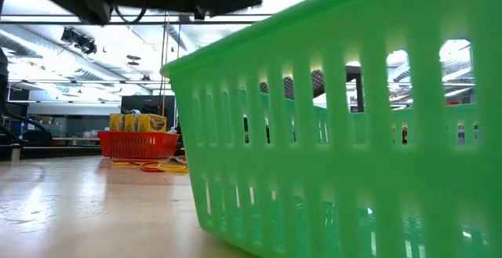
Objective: Pick & Place Office Desk Supplies
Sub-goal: Put the orange rubber band into the green basket
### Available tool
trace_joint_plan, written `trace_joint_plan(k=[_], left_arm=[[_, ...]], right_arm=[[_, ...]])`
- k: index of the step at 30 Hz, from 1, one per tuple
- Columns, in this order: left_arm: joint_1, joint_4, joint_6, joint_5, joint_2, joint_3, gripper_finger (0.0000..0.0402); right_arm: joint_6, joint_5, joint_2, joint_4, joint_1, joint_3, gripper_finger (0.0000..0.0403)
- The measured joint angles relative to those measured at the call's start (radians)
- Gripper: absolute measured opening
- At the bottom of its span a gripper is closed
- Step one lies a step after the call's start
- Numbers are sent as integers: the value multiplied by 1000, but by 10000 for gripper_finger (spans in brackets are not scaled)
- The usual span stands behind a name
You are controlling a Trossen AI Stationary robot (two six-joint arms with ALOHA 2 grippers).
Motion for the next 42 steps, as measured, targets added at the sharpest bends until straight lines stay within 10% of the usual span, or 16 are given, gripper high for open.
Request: trace_joint_plan(k=[6, 21, 26, 36, 42], left_arm=[[-105, -233, -115, 319, 0, 101, 179], [-199, -1099, -439, 356, 1, 258, 179], [-209, -1099, -460, 418, 11, 258, 179], [-226, -859, -403, 447, 38, 234, 179], [-235, -681, -465, 512, 51, 113, 179]], right_arm=[[0, -44, 0, 10, 0, 0, 172], [48, -261, 0, 12, 0, 0, 172], [191, -443, -30, -101, -1, 6, 172], [638, -750, -39, -1053, 4, 369, 172], [841, -910, -38, -1165, 58, 446, 172]])
